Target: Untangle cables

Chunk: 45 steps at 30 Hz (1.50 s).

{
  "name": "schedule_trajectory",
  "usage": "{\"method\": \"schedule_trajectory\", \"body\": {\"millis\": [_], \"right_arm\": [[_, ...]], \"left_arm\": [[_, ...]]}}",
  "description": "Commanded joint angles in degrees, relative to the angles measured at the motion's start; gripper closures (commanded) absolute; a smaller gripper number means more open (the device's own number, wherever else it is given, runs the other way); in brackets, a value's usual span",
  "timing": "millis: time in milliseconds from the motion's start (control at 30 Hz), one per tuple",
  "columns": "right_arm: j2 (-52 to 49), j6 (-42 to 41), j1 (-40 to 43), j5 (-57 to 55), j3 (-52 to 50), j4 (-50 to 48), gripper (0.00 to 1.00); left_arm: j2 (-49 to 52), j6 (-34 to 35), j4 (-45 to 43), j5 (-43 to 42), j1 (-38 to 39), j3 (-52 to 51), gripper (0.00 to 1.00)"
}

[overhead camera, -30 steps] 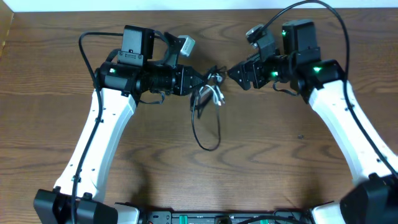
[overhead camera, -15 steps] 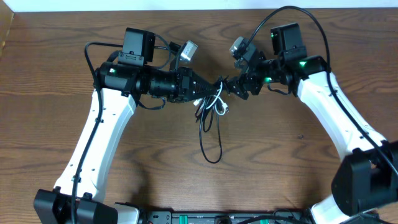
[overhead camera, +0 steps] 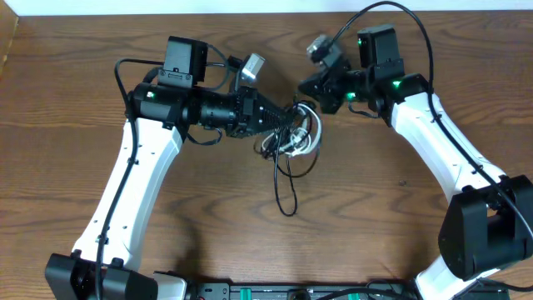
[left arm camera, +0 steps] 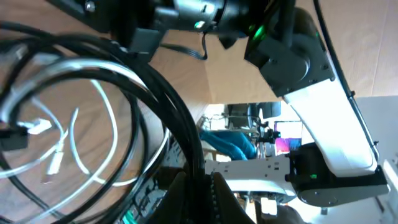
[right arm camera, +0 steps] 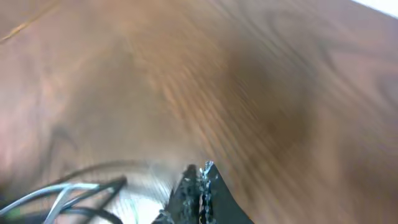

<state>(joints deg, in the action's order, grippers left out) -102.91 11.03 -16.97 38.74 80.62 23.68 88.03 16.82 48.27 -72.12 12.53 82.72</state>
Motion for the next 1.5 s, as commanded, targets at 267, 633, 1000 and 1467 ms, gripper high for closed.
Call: {"method": "schedule_trajectory", "body": {"millis": [267, 633, 1000, 1467], "right_arm": [[-0.1, -30.5, 3.2, -25.6, 1.1, 16.0, 0.96], [2.8, -27.9, 3.8, 4.2, 6.3, 13.6, 0.41], [-2.9, -45.9, -6.1, -0.8, 6.3, 3.5, 0.4], [-12.3, -54.3, -12.2, -10.0, 6.3, -3.0, 0.4]], "left_arm": [[-0.1, 10.5, -4.6, 37.7, 0.0, 0.6, 0.92], [-0.3, 12.9, -14.0, 32.5, 0.0, 0.6, 0.93], [-0.3, 13.5, -13.9, 32.5, 0.0, 0.6, 0.93], [-0.3, 14.0, -13.6, 32.5, 0.0, 0.5, 0.93]]}}
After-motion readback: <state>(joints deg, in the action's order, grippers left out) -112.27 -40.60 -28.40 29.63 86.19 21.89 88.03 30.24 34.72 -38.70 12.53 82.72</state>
